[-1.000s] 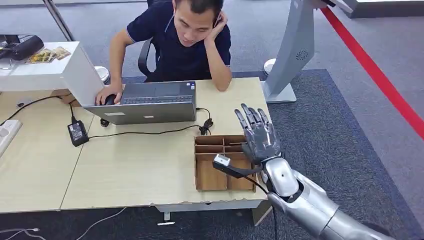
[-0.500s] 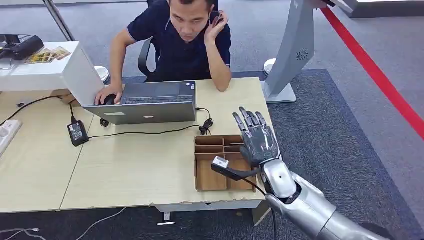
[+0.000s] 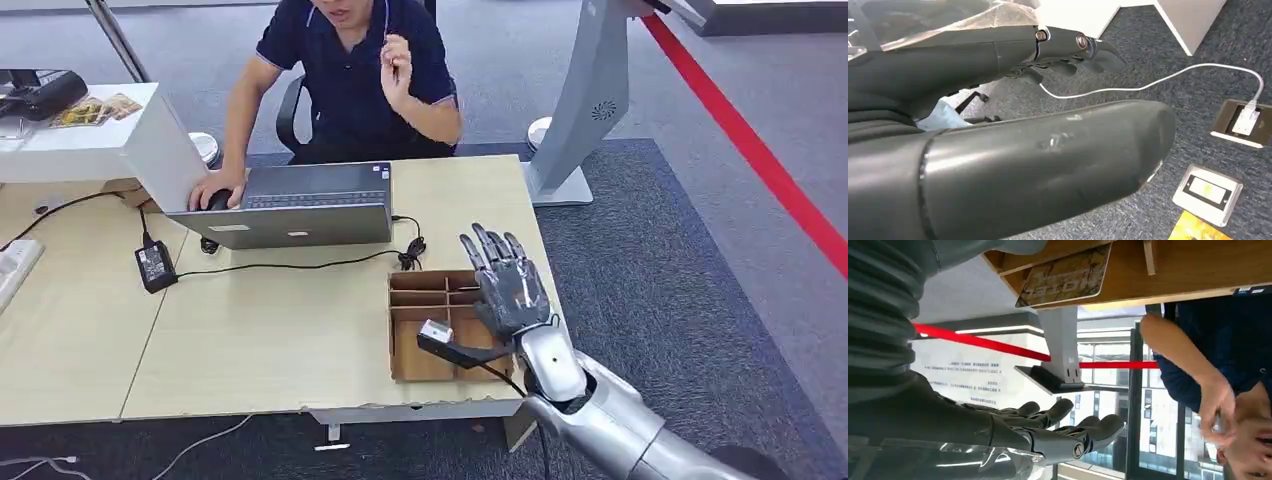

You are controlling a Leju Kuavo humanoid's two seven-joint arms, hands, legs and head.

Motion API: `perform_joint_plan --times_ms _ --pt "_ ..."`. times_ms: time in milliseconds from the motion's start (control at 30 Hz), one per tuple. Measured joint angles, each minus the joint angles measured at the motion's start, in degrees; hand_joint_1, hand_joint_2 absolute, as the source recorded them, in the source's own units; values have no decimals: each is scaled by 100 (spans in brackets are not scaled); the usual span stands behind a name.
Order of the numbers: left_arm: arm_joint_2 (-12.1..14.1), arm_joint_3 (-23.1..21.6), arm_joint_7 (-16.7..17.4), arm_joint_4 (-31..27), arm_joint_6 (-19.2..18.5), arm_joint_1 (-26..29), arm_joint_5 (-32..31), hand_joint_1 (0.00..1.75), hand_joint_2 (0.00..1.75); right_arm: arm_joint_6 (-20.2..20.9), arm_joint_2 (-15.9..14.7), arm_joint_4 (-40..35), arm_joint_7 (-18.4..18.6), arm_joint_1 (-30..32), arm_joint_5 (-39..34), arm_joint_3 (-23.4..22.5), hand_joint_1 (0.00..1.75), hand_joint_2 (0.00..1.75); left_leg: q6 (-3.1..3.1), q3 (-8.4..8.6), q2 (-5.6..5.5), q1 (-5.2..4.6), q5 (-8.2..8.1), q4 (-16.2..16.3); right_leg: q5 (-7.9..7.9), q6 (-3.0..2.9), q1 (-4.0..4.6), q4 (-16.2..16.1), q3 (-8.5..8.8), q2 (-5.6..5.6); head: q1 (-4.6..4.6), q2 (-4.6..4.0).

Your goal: Pass the card to the sensor for recognition and then transmit it.

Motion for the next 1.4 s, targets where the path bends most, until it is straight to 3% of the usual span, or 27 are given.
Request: perform_joint_plan --times_ms 1000,1400 --pt "-2 0 0 0 0 0 9 0 0 -11 55 109 -4 7 -31 0 2 175 0 0 0 0 0 0 0 0 0 0 0 0 0 0" --pt "-2 0 0 0 0 0 9 0 0 -11 59 131 -4 7 -33 0 12 175 0 0 0 0 0 0 0 0 0 0 0 0 0 0"
